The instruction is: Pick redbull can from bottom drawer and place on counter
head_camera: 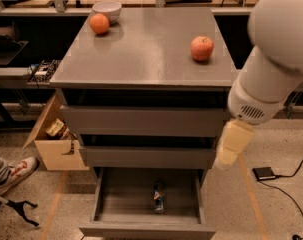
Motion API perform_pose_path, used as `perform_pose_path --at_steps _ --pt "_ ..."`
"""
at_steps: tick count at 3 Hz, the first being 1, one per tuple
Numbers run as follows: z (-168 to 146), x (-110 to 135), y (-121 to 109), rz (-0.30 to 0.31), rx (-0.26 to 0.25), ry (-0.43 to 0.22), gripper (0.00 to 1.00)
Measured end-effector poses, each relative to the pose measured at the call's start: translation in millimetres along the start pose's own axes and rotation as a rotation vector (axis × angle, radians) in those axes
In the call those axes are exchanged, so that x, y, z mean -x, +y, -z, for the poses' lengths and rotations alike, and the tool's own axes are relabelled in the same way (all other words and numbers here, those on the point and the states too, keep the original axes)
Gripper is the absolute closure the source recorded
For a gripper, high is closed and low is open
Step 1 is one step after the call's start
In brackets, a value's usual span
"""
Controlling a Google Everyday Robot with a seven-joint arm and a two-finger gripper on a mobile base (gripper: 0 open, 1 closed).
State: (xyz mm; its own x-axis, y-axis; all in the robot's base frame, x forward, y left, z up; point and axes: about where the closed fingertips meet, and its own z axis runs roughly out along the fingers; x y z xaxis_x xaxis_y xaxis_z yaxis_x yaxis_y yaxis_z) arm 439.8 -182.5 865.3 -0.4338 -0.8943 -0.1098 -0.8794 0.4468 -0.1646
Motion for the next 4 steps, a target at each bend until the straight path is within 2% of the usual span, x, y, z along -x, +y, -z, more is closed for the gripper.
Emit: perform_pose_path --at_steps 1,2,3,4 --pt "-65 4 17 -0.095 0.043 0.066 0.00" --pt "-124 10 27 -0.246 0.102 0.083 0.00" --pt "-123 10 27 -0.243 0.101 0.083 0.00" --pt "-153 12 25 -0.307 0.127 0.040 0.00"
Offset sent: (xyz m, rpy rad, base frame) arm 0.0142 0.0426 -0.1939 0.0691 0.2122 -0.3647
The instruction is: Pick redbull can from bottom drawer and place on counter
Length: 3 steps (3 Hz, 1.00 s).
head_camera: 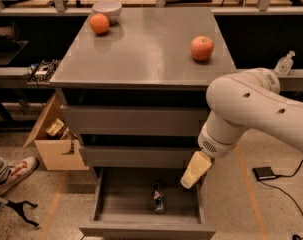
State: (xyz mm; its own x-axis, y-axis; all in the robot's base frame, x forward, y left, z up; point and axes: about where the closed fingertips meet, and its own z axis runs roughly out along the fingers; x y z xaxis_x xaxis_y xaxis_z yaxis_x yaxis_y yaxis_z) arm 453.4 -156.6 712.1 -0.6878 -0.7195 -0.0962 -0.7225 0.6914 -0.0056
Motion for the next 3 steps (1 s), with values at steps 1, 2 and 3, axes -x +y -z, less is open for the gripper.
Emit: perform_pose_path --at_steps 1,2,3 --pt "-68 18 -11 -0.107 0.033 -0.018 0.00" --pt "-129 31 -14 -0.236 0.061 -0.041 0.00" --pt "-191 44 -22 -0.356 0.074 -0.083 0.00"
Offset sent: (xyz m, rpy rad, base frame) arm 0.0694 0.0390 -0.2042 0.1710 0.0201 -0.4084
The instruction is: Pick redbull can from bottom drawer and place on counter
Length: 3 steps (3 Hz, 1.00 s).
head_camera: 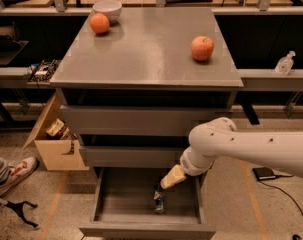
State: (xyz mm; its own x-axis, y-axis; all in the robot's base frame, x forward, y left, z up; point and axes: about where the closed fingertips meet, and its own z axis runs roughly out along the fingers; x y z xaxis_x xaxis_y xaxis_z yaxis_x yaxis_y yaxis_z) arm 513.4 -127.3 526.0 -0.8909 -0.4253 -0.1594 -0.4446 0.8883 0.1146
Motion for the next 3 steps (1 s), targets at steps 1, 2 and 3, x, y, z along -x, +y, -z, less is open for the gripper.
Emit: perform_pose_path --at_steps 1,2,3 --pt "-75 17 -8 -0.149 0.082 -0.044 0.00" --pt "-127 26 -6 -0.198 0.156 -0.021 0.00" --pt "-128 26 -6 -0.198 0.156 -0.021 0.00"
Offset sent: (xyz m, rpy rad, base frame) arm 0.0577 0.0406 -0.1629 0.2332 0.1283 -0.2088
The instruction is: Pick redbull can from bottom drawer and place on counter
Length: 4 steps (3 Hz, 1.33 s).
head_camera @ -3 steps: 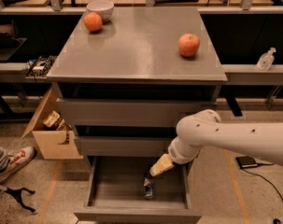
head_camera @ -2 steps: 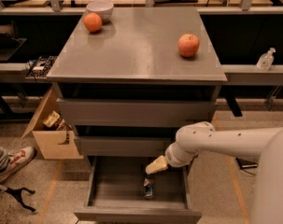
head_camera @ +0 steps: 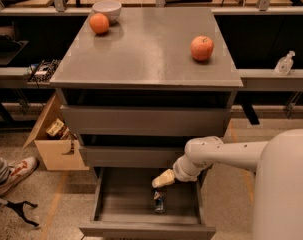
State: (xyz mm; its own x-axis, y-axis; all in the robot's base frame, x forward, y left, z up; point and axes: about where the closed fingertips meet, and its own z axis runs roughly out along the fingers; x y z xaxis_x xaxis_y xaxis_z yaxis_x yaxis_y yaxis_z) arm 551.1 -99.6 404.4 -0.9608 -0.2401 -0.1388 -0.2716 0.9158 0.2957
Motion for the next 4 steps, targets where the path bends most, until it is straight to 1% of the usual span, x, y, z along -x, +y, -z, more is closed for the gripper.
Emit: perform_pose_path --at_steps 1,2,3,4 --pt "-18 0 -3 -0.055 0.018 -0.004 0.00" --pt "-47 4 -9 -0.124 0.025 -0.009 0.00" --pt "-82 7 -14 -0.173 0.014 -0.010 0.00" --pt "-131 14 -30 -0.211 -0.013 -0.026 0.00"
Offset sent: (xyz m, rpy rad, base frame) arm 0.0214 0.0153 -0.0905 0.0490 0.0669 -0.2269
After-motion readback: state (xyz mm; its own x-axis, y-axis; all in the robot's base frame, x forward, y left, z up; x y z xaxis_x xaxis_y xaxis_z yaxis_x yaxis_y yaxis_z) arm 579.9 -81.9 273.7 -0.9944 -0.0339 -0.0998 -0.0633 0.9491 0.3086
